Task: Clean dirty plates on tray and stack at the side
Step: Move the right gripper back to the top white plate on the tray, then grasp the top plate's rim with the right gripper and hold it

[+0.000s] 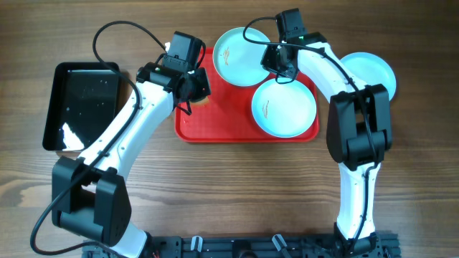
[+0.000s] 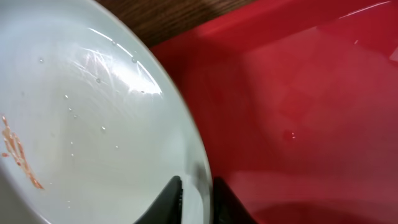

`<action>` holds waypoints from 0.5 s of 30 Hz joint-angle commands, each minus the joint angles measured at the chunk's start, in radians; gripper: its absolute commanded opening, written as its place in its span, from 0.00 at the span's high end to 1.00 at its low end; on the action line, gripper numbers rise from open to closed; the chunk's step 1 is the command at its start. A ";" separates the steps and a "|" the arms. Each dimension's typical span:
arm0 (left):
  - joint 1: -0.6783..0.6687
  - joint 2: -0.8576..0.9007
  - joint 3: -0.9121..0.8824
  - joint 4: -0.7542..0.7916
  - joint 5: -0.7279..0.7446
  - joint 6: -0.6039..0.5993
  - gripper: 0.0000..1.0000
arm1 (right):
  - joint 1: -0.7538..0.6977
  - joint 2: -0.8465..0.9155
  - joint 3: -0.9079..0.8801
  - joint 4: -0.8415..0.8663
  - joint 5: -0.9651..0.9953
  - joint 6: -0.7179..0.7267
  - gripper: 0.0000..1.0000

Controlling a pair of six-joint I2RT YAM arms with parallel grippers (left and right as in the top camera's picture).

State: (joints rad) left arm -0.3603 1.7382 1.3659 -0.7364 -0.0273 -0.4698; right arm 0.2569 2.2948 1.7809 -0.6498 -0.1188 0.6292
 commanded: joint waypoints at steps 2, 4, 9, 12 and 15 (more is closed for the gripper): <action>-0.004 0.011 -0.007 0.005 0.009 -0.006 0.96 | 0.018 0.043 -0.009 0.013 -0.038 -0.004 0.96; -0.004 0.011 -0.007 0.004 0.009 -0.006 0.96 | 0.024 0.043 -0.006 0.029 -0.084 -0.039 0.96; -0.003 0.011 -0.007 0.004 0.008 0.004 0.96 | 0.037 0.043 0.023 0.035 -0.194 -0.083 0.96; -0.001 0.011 -0.007 -0.001 -0.004 0.052 0.96 | 0.043 0.043 0.031 0.037 -0.264 -0.125 0.96; 0.002 0.011 -0.007 -0.005 -0.032 0.052 0.96 | 0.054 0.043 0.031 0.012 -0.303 -0.156 0.96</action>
State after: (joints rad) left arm -0.3599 1.7382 1.3659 -0.7380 -0.0296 -0.4519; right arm 0.2962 2.3108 1.7832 -0.6220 -0.3187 0.5365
